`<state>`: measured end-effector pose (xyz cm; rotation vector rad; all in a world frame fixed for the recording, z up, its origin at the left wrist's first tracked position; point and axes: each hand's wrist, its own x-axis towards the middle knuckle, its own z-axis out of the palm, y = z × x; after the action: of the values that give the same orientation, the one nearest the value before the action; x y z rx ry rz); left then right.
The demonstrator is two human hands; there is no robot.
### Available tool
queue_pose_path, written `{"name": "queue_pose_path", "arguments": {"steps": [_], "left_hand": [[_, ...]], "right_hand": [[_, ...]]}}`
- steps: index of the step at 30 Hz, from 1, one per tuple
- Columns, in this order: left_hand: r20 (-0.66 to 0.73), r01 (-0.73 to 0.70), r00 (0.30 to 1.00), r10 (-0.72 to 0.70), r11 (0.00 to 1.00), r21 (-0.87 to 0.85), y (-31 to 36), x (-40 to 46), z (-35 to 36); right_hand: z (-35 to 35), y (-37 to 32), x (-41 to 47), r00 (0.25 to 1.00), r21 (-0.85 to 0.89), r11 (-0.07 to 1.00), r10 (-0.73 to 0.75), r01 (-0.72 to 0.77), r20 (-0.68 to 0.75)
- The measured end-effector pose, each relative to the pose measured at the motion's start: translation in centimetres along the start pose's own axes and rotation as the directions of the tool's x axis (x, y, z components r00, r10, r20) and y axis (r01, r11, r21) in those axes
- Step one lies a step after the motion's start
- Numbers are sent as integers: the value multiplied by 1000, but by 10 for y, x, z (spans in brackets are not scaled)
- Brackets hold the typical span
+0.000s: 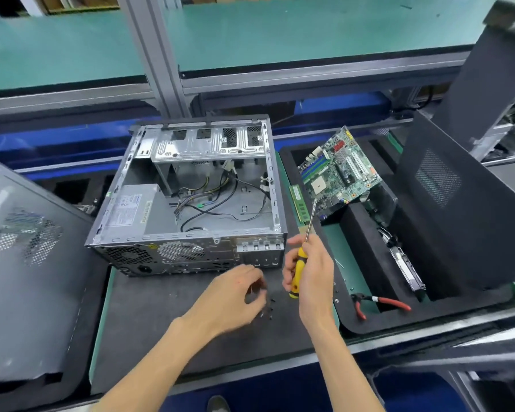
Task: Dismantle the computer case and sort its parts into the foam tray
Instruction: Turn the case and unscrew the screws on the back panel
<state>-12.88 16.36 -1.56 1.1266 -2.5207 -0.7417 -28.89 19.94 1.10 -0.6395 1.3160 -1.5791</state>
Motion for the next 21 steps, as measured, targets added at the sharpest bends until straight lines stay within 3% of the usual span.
{"name": "queue_pose_path", "arguments": {"steps": [4,8,10,13,17,21], "left_hand": [[-194,-57,980,32,991,-122,9,21,-70],[-238,105,957,-166,962,-251,-22,56,-124],[-126,227,958,-256,951,-211,-48,76,-137],[188,338,926,-327,941,-28,-87,104,-137],[511,260,787,-344,938,231,-112,132,-119],[675,193,622,-396,913,358,-125,144,-98]], "right_hand": [[36,-32,10,967,-92,975,-185,204,175],[67,-38,30,954,-255,931,-211,263,214],[78,-35,40,958,-335,905,-200,262,207],[89,-29,57,965,-471,847,-173,247,195],[96,-21,77,951,-643,704,-182,303,249],[99,-11,89,953,-702,650,-134,290,271]]}}
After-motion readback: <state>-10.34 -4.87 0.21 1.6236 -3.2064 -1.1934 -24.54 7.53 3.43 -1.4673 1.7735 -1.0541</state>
